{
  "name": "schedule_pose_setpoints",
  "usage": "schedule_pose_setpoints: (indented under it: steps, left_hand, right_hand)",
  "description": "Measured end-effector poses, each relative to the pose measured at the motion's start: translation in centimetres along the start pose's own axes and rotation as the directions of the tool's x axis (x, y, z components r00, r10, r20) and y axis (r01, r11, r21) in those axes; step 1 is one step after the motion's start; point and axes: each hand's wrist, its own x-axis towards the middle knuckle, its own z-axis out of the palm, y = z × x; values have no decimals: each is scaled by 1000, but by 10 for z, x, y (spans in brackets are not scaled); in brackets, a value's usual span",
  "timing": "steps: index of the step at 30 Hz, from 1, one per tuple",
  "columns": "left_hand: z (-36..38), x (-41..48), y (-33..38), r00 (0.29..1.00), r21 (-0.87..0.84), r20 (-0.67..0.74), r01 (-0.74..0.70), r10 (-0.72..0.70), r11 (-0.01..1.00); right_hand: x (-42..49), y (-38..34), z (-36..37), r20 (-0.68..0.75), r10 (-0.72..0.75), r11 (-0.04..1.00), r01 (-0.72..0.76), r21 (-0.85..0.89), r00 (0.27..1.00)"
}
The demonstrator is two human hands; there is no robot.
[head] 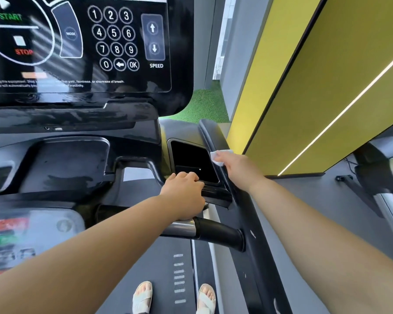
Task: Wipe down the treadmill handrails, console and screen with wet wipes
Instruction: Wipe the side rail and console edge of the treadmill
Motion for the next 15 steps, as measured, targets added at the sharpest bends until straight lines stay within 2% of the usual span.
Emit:
schedule_pose_setpoints:
  steps: [2, 7, 11, 13, 15]
  left_hand:
    - [1, 0, 0, 1000, 4, -4, 0, 0, 1000]
    - [2, 4, 3, 1000, 22, 15, 20, -20, 1000]
    - [1, 4, 7, 999, 26, 13, 35, -35, 999]
    - [1, 4, 8, 999, 23, 5, 42, -42, 999]
    - [2, 4, 8, 999, 23, -4, 45, -45, 999]
  right_hand:
    - [-12, 6, 5, -24, -5, 1000, 4, -17, 1000]
    - [-81, 33, 5, -37, -134, 991, 135, 20, 990]
    - [-90, 26, -27, 94, 1, 985, -17, 169, 996]
    - [-65, 15, -38, -6, 28, 976, -26, 217, 1000]
    - [-29, 6, -38, -133, 14, 983, 11, 185, 991]
